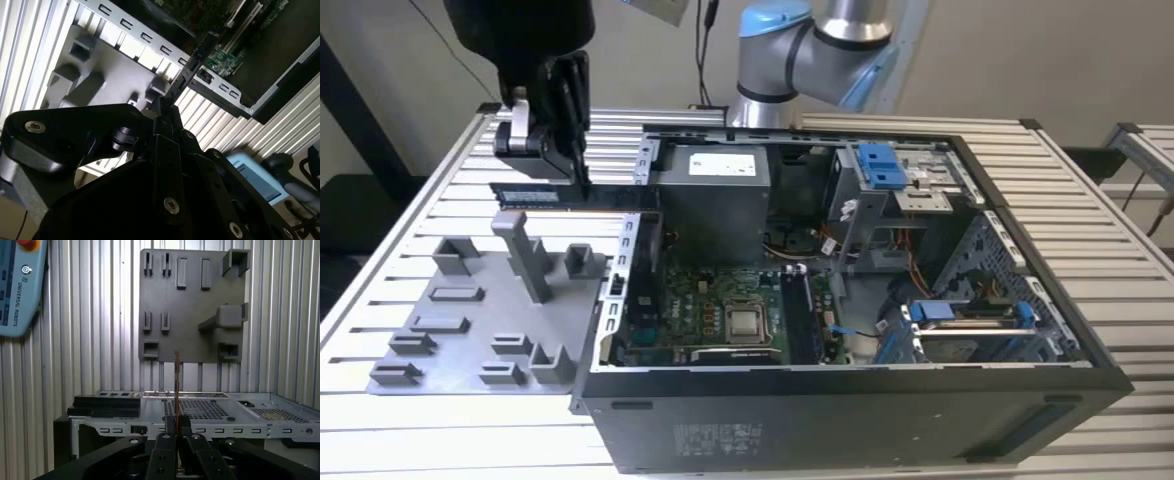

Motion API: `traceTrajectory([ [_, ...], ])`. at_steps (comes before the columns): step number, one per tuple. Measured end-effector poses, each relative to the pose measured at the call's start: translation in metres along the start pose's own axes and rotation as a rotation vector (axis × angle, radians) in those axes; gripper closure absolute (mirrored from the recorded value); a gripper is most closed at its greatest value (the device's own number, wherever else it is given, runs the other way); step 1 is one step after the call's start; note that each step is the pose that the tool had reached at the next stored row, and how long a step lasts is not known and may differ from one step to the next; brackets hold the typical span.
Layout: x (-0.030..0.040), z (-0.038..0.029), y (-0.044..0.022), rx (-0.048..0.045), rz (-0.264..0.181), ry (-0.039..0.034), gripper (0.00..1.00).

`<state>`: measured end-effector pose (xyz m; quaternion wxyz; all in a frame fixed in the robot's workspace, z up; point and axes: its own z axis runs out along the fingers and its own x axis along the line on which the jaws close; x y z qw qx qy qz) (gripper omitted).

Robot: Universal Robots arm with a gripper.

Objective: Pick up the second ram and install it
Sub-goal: 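Pick up the second ram and move it above second insertion slot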

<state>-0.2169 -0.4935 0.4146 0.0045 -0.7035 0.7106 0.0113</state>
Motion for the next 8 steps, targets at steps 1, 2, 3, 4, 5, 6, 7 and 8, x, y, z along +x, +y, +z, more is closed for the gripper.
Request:
traceTrajectory([
  [1, 0.0, 0.0, -0.0017, -0.0001, 0.0, 0.0, 0.86],
  [2, 0.0, 0.0, -0.0037, -0.0001, 0.0, 0.0, 0.86],
  [3, -0.0001, 0.0, -0.0055, -0.0002, 0.0, 0.0, 0.86],
  [4, -0.0001, -0.0001, -0.0073, -0.0002, 0.0, 0.0, 0.86],
  [5, -0.0001, -0.0001, -0.0092, -0.0003, 0.0, 0.0001, 0.86],
  [6, -0.0001, -0.0001, -0.0112, -0.0003, 0.0, -0.0001, 0.86],
  [7, -0.0001, -0.0001, -0.0132, -0.0004, 0.0, 0.0, 0.86],
  [8, -0.0002, -0.0001, -0.015, -0.0005, 0.0, 0.0, 0.86],
])
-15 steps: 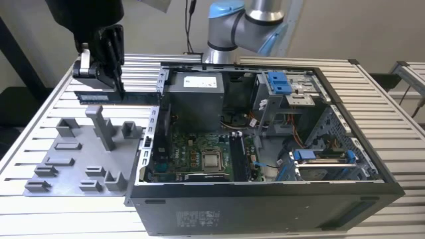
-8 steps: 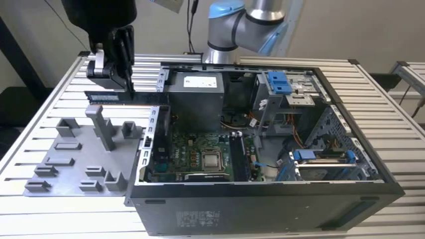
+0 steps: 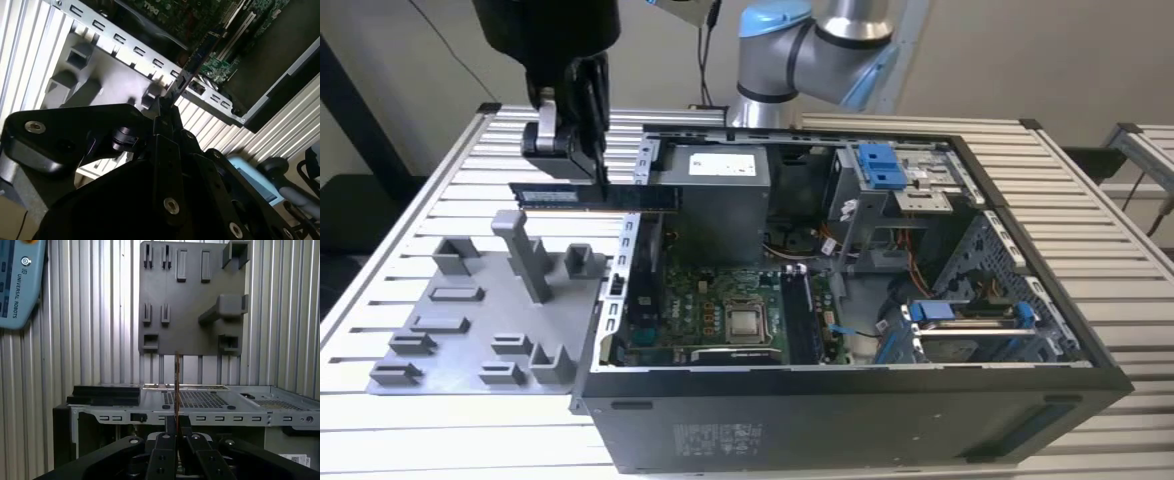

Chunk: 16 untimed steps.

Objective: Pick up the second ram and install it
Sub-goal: 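Pick up the second ram and move it above second insertion slot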

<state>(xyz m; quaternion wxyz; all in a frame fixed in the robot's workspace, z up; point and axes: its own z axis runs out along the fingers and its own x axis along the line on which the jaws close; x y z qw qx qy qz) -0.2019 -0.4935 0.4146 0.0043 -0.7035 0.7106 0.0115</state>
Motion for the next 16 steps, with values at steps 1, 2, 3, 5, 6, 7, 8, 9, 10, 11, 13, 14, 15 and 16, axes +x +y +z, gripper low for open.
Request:
traceTrajectory([
  [1, 0.0, 0.0, -0.002, 0.0, 0.0, 0.0, 0.86],
  [2, 0.0, 0.0, -0.0042, -0.0003, 0.0, 0.0, 0.86],
  [3, -0.0001, -0.0001, -0.0066, -0.0004, 0.0, 0.0, 0.86],
  [5, -0.0001, -0.0001, -0.0106, -0.0005, 0.0, 0.0, 0.86],
  [6, -0.0001, -0.0001, -0.0126, -0.0006, 0.0, 0.0, 0.86],
  [7, -0.0002, -0.0002, -0.015, -0.0006, 0.0, 0.0, 0.86],
  [8, -0.0002, -0.0002, -0.0177, -0.0007, 0.0, 0.0, 0.86],
  [9, -0.0002, -0.0002, -0.0204, -0.001, 0.0, 0.0, 0.86],
  [10, -0.0002, -0.0003, -0.0233, -0.0014, 0.0, 0.0001, 0.86],
  [11, -0.0002, -0.0003, -0.0264, -0.0017, 0.0, 0.0001, 0.86],
  [13, -0.0003, -0.0003, -0.0326, -0.0023, 0.0, 0.0, 0.86],
  [14, -0.0003, -0.0003, -0.0355, -0.0026, 0.0, 0.0, 0.86],
  [15, -0.0004, -0.0004, -0.0383, -0.0028, 0.0, 0.0, 0.86],
  [16, -0.0004, -0.0004, -0.0411, -0.0031, 0.0, 0.0001, 0.86],
])
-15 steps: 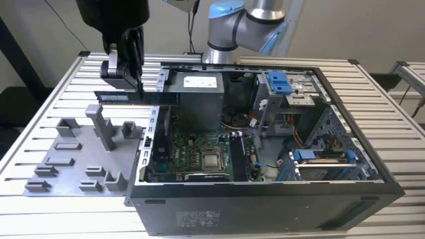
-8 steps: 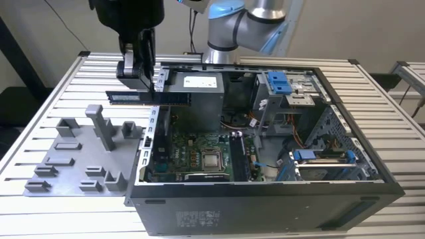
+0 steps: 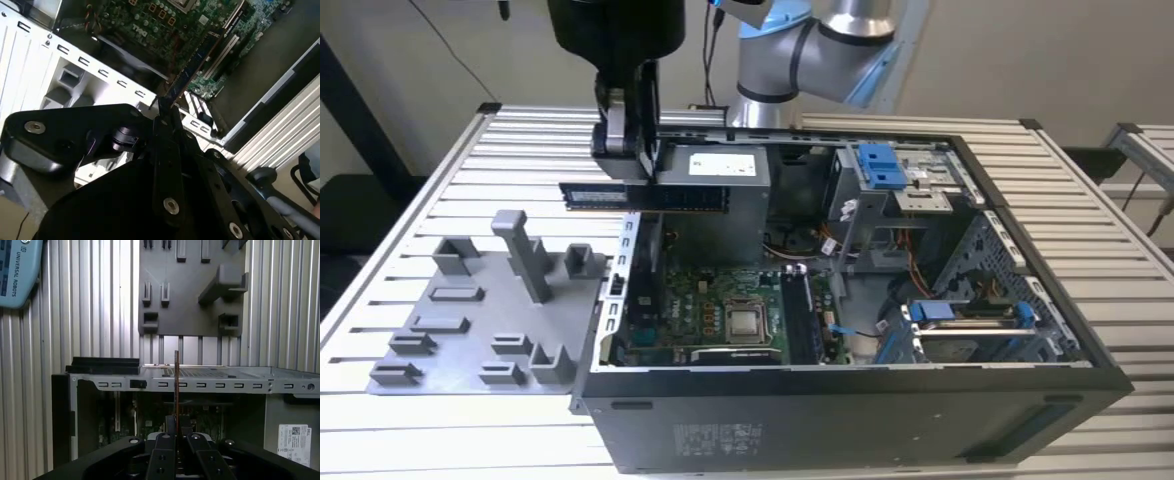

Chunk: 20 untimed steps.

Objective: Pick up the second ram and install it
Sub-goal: 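Pick up the second ram and move it above second insertion slot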

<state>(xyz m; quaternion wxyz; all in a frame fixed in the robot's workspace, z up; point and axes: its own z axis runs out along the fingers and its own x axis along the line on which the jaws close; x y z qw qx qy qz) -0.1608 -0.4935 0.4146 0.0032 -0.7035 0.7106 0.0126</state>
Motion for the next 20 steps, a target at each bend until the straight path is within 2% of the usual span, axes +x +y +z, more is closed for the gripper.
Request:
traceTrajectory([
  [20, -0.0006, -0.0007, -0.0545, -0.0044, 0.0, 0.0001, 0.86],
])
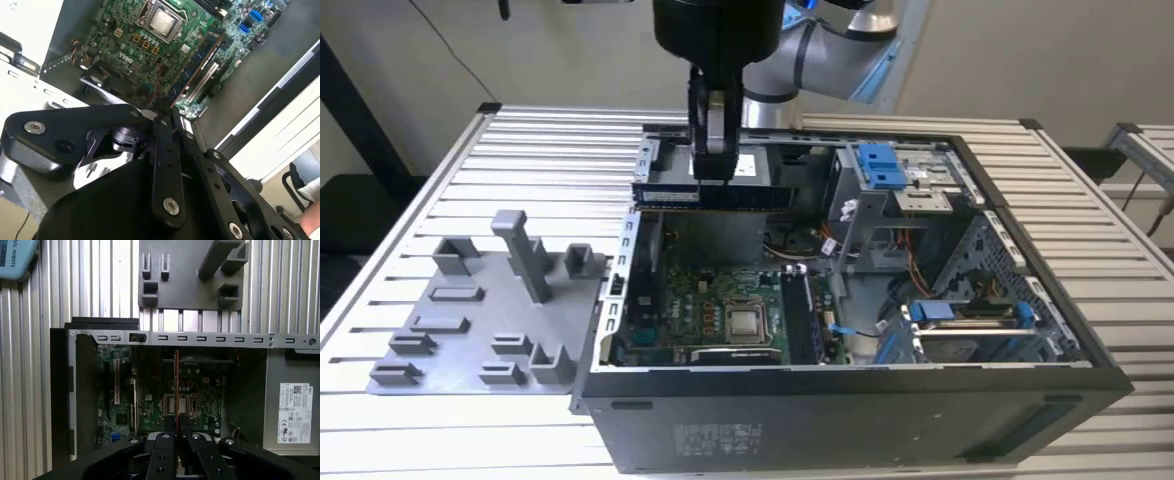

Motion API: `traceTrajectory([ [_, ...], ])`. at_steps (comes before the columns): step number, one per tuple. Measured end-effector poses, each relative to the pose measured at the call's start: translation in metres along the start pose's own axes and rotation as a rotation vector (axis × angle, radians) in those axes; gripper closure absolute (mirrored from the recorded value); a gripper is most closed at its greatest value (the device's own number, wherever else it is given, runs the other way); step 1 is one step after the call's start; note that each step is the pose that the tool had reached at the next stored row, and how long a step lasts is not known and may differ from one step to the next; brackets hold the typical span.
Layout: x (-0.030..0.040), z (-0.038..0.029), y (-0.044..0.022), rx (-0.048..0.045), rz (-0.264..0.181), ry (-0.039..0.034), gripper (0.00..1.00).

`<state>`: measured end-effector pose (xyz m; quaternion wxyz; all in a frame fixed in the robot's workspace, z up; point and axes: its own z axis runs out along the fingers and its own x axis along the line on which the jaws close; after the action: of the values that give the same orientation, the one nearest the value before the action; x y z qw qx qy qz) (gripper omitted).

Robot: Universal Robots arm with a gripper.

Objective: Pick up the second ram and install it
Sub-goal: 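Pick up the second ram and move it above second insertion slot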

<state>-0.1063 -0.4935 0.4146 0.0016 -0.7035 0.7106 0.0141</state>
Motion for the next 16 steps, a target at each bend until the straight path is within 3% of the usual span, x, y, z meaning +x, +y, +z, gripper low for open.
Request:
traceTrajectory([
  [16, -0.0005, -0.0009, -0.0525, -0.007, 0.0, 0.0001, 0.86],
])
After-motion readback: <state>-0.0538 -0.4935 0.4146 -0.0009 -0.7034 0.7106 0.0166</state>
